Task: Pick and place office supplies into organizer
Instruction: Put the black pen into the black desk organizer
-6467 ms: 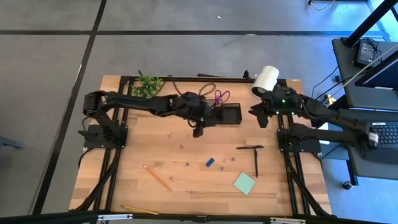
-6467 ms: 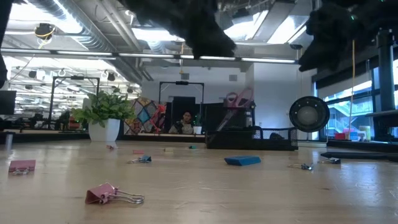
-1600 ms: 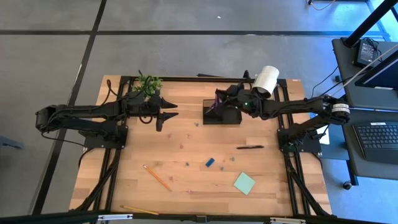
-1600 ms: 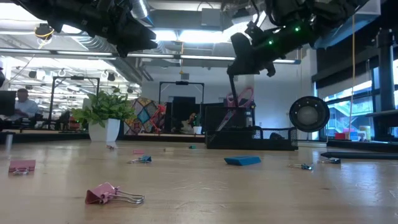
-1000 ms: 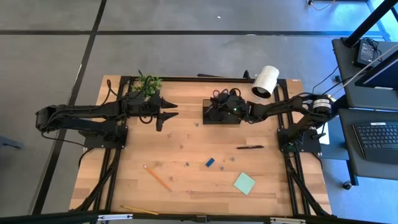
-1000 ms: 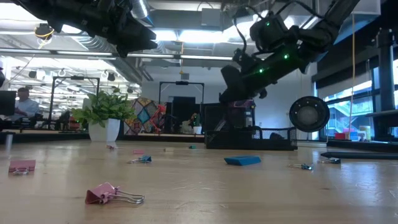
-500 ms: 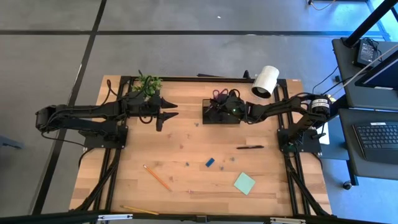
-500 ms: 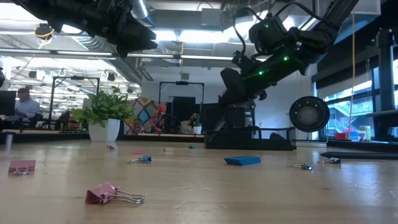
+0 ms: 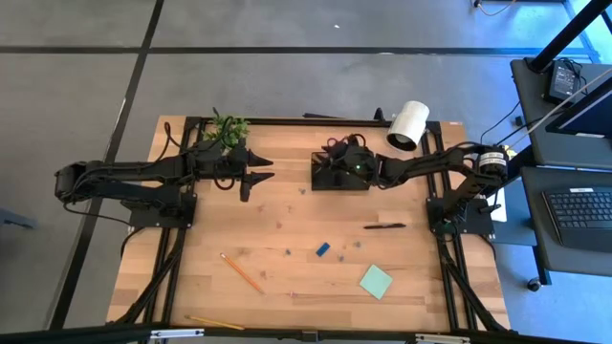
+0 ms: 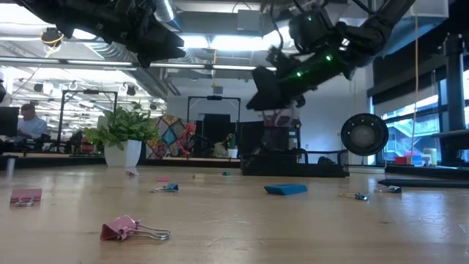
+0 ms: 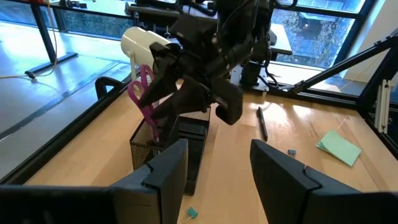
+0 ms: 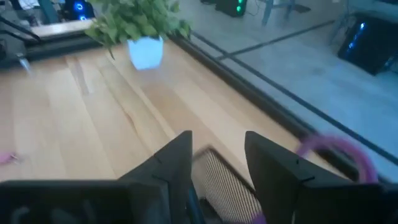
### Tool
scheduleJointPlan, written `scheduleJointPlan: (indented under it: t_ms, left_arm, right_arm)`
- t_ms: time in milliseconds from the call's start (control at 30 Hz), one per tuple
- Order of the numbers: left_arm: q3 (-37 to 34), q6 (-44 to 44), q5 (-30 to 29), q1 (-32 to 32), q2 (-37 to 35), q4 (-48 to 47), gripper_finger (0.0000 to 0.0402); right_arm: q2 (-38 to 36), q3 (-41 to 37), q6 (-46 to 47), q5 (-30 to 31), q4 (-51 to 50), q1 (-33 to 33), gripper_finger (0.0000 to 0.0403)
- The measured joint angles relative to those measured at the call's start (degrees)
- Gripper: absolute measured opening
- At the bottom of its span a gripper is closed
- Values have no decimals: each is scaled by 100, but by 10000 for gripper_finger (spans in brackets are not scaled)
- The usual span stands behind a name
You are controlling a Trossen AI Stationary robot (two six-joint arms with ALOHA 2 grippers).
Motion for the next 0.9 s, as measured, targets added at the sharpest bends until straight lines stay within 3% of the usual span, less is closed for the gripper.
scheduleJointPlan:
  t_ms: [200, 367, 567, 767, 900]
  left_arm:
    - [0, 0, 1, 1, -1, 0, 169]
    - [0, 35, 0, 2, -1, -17, 169]
    - [0, 43, 2, 1, 0, -33, 169]
    - [0, 46, 2, 4, 0, -44, 169]
    - [0, 50, 2, 7, 1, -46, 169]
  right_arm:
    - [-183, 912, 228, 2, -1610, 146, 154]
    - [-668, 1944, 660, -51, -4269, 450, 154]
    - [-1426, 2937, 2429, -891, -7152, 859, 154]
    - [-2400, 2765, 3201, -846, -8981, 1539, 154]
    - [-2918, 2211, 3387, -688, -9391, 1927, 154]
